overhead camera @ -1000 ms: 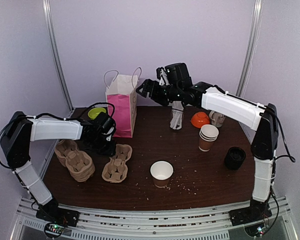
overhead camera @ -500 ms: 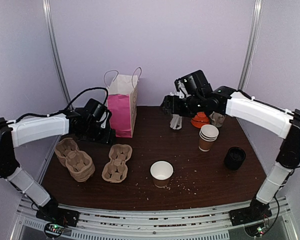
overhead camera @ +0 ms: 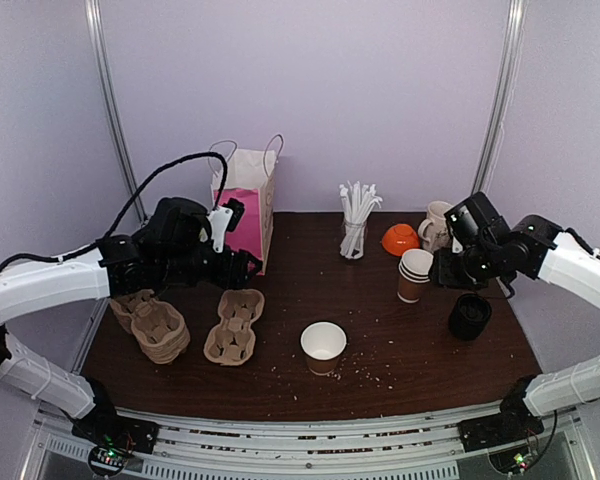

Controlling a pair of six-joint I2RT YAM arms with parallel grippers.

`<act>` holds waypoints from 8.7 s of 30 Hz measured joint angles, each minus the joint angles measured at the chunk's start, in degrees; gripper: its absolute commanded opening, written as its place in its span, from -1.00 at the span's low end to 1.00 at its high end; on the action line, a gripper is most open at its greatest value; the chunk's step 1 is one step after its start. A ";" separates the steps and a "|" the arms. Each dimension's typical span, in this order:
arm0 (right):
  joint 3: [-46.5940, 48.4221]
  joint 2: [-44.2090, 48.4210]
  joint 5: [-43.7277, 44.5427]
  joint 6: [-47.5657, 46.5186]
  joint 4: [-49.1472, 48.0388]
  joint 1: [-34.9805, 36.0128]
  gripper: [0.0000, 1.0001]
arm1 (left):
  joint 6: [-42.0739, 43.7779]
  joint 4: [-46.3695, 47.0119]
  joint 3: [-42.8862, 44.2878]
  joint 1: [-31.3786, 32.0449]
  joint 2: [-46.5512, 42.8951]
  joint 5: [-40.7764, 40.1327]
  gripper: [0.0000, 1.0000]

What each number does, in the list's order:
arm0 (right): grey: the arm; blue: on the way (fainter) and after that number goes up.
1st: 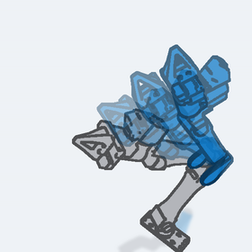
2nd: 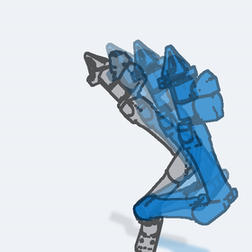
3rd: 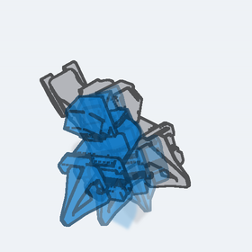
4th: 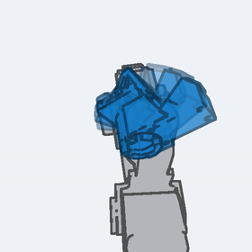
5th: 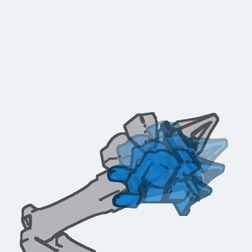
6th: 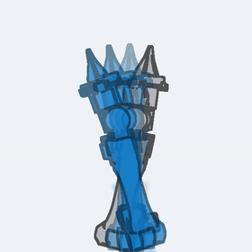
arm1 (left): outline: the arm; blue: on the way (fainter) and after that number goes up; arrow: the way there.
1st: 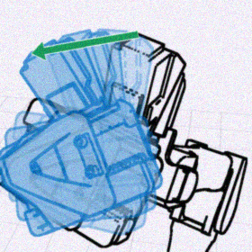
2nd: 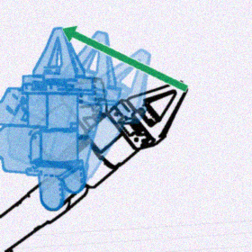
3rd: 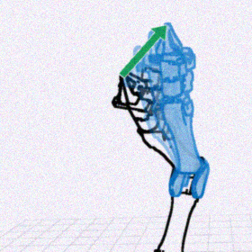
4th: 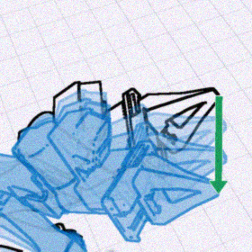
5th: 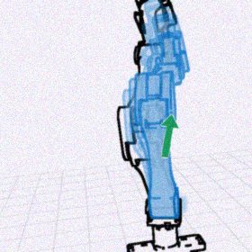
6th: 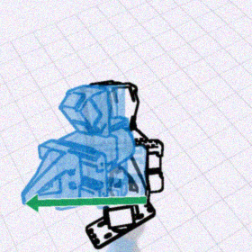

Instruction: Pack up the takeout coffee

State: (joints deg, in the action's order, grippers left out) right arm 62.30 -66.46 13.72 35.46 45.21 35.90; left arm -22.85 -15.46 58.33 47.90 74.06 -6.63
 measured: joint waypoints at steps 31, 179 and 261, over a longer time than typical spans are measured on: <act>-11.80 -3.82 -0.74 -0.44 -1.49 -12.26 -0.38 | -0.02 3.96 -3.58 0.00 2.75 2.45 0.17; 6.05 -12.63 -72.65 2.43 -59.71 27.39 -1.00 | 44.09 24.48 -7.89 6.86 -13.57 57.61 -0.42; -24.22 -6.29 -46.66 16.17 -80.11 18.60 -0.11 | -24.87 33.62 -13.88 6.86 0.66 37.62 -0.67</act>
State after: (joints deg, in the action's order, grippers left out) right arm 38.09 -72.75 -32.95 51.64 -34.89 54.50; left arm -47.72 18.15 44.45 54.76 74.72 30.98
